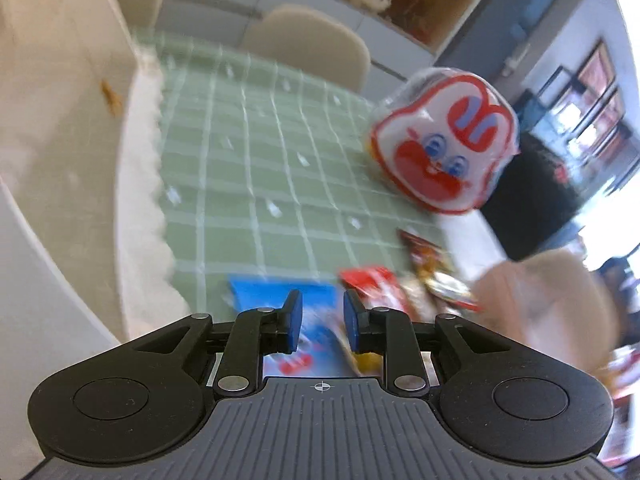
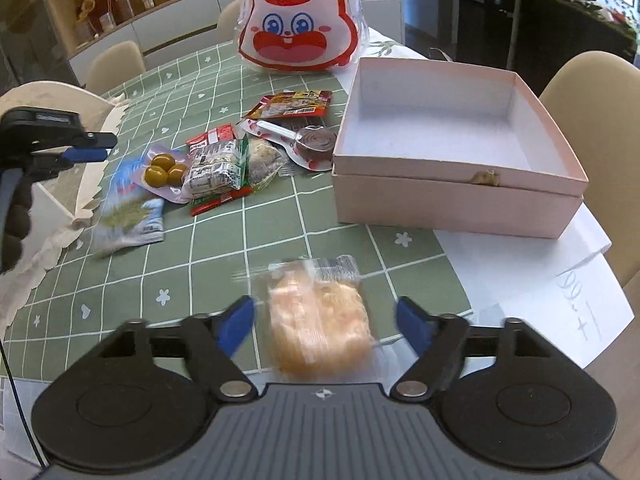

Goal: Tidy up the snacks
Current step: 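Grasp the wrapped bread cake with the right tool while the left tool reaches toward the snacks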

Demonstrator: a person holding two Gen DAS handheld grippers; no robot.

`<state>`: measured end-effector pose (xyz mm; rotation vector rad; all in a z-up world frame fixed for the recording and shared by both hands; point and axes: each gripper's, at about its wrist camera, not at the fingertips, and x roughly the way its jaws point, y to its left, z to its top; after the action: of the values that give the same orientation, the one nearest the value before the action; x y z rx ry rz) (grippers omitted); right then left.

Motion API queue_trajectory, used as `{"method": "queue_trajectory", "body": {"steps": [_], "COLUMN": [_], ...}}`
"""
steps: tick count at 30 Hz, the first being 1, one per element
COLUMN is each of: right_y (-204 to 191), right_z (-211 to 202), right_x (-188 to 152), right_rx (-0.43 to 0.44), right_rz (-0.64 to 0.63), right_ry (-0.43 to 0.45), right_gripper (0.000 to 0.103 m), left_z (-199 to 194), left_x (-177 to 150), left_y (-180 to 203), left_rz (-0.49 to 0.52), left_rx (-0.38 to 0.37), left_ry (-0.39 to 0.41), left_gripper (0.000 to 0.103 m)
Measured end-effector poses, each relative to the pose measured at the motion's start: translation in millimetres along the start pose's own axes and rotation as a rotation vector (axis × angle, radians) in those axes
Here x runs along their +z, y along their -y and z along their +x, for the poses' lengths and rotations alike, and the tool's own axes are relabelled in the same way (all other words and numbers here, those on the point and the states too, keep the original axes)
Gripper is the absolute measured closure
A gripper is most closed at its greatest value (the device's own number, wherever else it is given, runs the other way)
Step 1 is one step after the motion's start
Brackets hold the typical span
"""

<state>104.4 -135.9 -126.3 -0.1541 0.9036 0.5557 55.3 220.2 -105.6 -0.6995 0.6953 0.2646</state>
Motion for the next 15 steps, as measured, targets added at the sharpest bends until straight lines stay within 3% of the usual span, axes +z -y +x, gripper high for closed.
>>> {"method": "queue_trajectory", "body": {"steps": [2,6,12,15], "right_y": [1.5,3.4,2.9,-4.3], "right_z": [3.0,14.2,20.9,23.7], "right_x": [-3.9,-9.6,-22.1,-25.2], "right_rx": [-0.009,-0.037,-0.029,-0.034], "right_rz": [0.009,0.023,0.038,-0.001], "right_ry": [0.004,-0.008,-0.011,-0.015], "right_gripper": [0.019,0.017,0.006,0.000], "left_z": [4.6,18.4,48.5,56.2], "left_x": [-0.4,0.2,-3.2,-7.3], "left_y": [-5.7,-1.6,-3.8,8.9], "left_rz": [-0.056,-0.021,-0.062,-0.001], "left_rx": [-0.053,0.016,-0.014,-0.007], "left_ry": [-0.058,-0.102,-0.125,-0.098], "left_gripper": [0.077,0.077,0.077,0.076]}}
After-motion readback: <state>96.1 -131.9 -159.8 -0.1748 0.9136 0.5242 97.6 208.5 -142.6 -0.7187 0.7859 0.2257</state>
